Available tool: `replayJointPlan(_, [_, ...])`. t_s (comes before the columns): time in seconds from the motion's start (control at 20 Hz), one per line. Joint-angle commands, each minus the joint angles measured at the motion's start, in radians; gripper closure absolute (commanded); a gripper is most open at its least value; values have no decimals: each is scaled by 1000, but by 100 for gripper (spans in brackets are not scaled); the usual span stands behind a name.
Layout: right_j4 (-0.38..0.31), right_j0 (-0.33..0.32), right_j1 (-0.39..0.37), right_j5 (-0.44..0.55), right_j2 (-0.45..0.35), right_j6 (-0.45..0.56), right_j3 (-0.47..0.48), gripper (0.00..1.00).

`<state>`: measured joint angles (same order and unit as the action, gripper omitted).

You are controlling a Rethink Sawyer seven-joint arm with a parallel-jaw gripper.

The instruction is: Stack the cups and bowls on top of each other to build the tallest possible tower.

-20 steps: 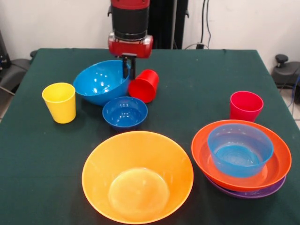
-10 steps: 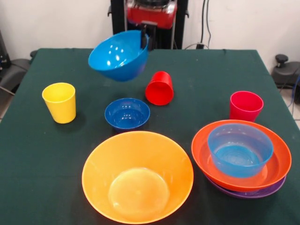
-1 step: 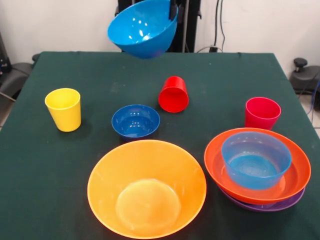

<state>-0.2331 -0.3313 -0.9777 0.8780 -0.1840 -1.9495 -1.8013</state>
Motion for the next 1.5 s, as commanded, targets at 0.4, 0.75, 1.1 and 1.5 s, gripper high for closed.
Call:
replayJointPlan(0.4, [44,100,140,121,-40,-145,305,100])
replayJointPlan(0.75, [73,158,249,210,-35,-164,492,100])
replayJointPlan(1.1, [92,219,344,278,-17,-192,658,100])
replayJointPlan(1.5, [102,276,445,266,8,-227,778,100])
